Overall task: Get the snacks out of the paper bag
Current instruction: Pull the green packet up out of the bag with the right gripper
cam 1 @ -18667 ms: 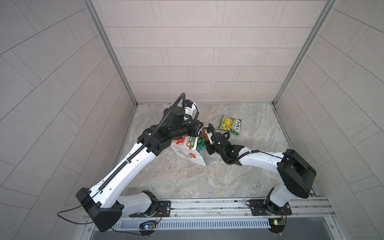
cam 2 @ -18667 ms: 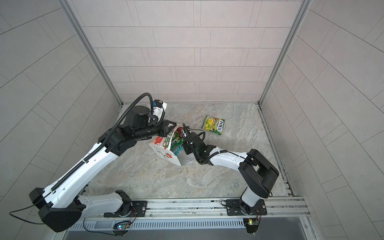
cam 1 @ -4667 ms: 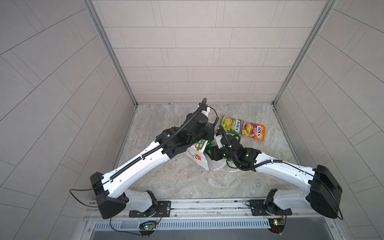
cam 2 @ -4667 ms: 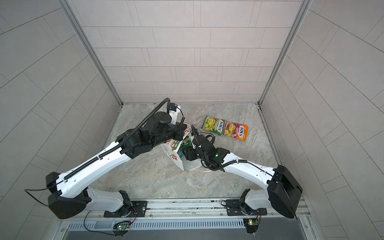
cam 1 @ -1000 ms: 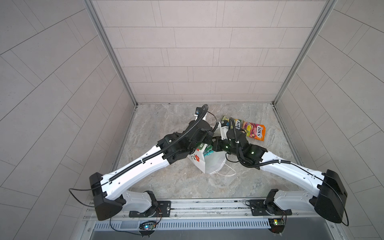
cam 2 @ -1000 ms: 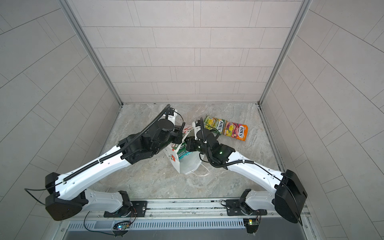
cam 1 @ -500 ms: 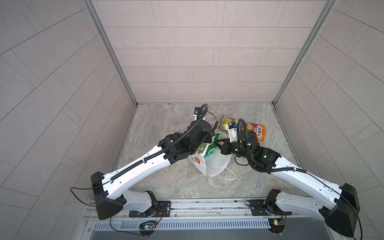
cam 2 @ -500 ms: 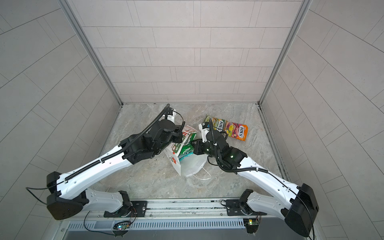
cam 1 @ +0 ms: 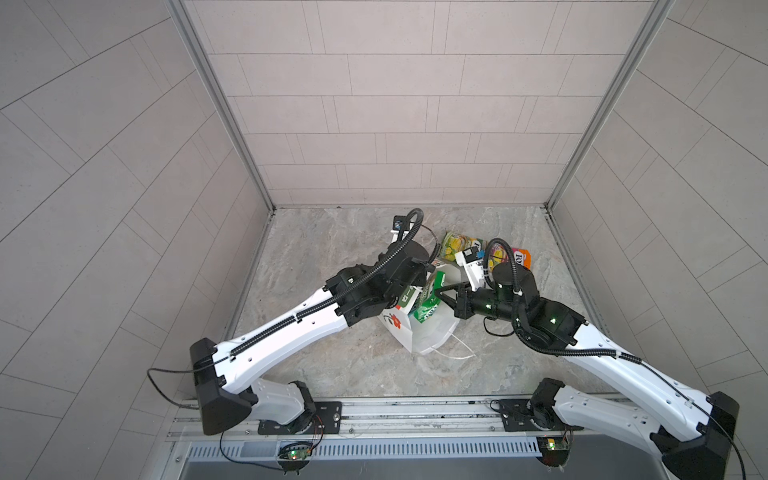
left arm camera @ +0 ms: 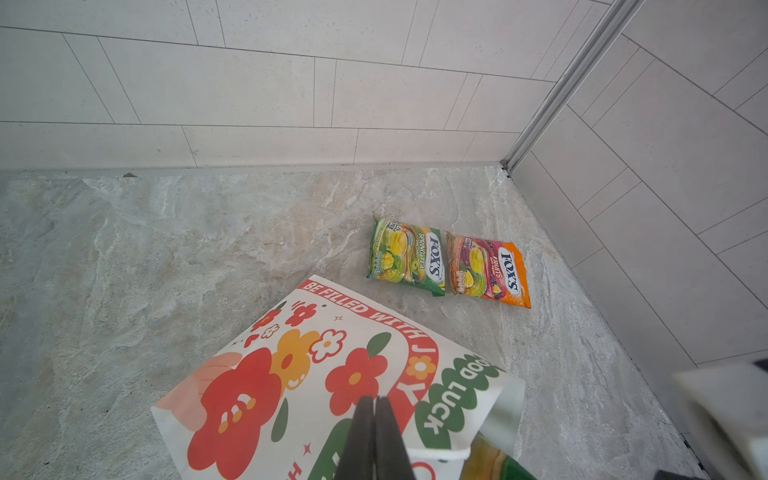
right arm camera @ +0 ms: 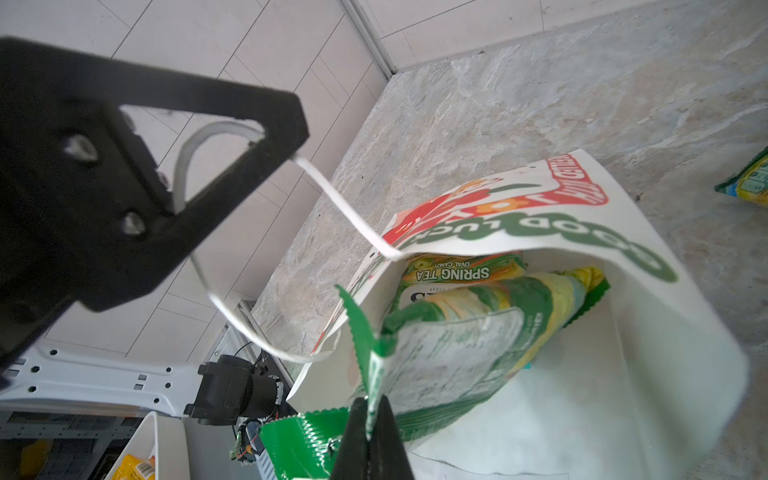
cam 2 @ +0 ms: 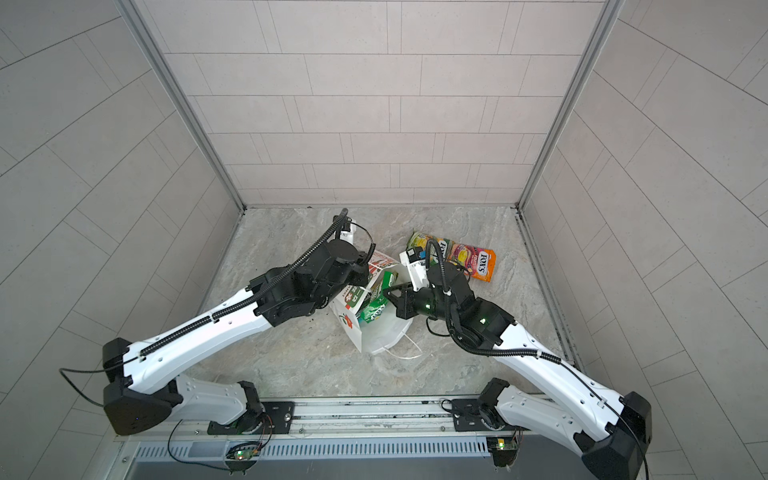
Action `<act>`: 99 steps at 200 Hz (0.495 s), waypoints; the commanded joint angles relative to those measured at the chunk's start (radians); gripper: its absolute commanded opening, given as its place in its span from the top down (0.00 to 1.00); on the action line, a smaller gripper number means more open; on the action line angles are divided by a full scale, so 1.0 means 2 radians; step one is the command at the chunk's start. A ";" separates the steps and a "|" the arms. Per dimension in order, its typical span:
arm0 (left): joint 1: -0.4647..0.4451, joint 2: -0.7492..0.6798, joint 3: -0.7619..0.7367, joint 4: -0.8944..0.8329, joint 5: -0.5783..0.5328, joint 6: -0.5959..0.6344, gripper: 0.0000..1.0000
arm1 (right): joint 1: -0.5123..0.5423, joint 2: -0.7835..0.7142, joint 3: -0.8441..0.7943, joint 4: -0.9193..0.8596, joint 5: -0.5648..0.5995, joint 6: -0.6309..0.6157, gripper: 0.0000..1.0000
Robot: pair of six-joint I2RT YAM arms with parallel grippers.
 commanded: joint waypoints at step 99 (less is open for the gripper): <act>0.027 0.023 0.039 -0.020 -0.010 0.004 1.00 | -0.011 -0.071 0.114 -0.079 0.010 -0.053 1.00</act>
